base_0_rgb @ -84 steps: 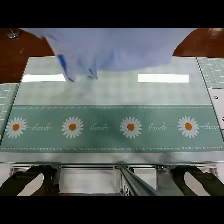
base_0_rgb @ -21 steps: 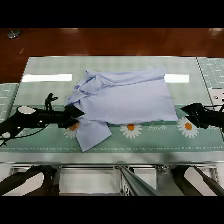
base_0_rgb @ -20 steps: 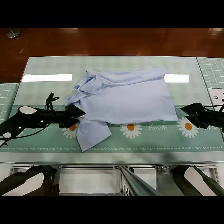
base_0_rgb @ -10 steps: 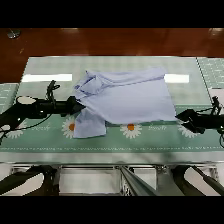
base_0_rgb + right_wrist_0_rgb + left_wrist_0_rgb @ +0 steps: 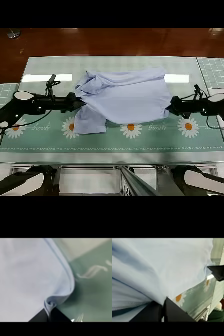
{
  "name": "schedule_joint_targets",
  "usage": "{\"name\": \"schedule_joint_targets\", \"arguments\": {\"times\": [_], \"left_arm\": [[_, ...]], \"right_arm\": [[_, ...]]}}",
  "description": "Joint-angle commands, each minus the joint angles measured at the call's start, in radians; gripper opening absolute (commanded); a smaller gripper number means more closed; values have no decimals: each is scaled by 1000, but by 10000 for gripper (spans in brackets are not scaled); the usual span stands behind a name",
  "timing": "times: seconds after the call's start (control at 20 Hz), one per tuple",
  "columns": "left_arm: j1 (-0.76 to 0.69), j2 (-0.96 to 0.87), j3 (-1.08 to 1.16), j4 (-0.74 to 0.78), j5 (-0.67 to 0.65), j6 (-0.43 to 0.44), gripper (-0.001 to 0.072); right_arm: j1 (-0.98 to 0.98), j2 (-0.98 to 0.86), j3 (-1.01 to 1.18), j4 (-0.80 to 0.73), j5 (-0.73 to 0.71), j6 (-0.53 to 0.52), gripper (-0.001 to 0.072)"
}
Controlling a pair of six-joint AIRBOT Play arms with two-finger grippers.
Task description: Fold the shirts.
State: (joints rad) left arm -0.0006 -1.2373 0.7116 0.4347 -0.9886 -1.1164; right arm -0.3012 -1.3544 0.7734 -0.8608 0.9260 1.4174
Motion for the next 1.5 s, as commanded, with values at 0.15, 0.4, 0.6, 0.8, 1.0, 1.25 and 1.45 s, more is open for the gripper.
{"name": "schedule_joint_targets", "arguments": {"times": [0.15,0.4,0.6,0.8,1.0,1.25,1.45], "left_arm": [[87,40,413,-1,-143,4,30],[134,93,1080,394,-283,-230,30],[134,183,1411,666,-480,-296,30],[133,393,1371,703,-547,-295,30],[109,570,1305,820,-547,-315,30],[54,603,1124,803,-553,-336,30],[54,534,802,694,-533,-336,31]], "right_arm": [[68,63,558,17,148,-3,24],[68,321,1018,-103,153,19,24],[68,593,1043,-232,227,44,24],[68,771,1043,-297,345,75,24],[68,857,1043,-348,465,100,24],[68,863,980,-349,616,118,24],[68,863,729,-331,583,116,24]]}}
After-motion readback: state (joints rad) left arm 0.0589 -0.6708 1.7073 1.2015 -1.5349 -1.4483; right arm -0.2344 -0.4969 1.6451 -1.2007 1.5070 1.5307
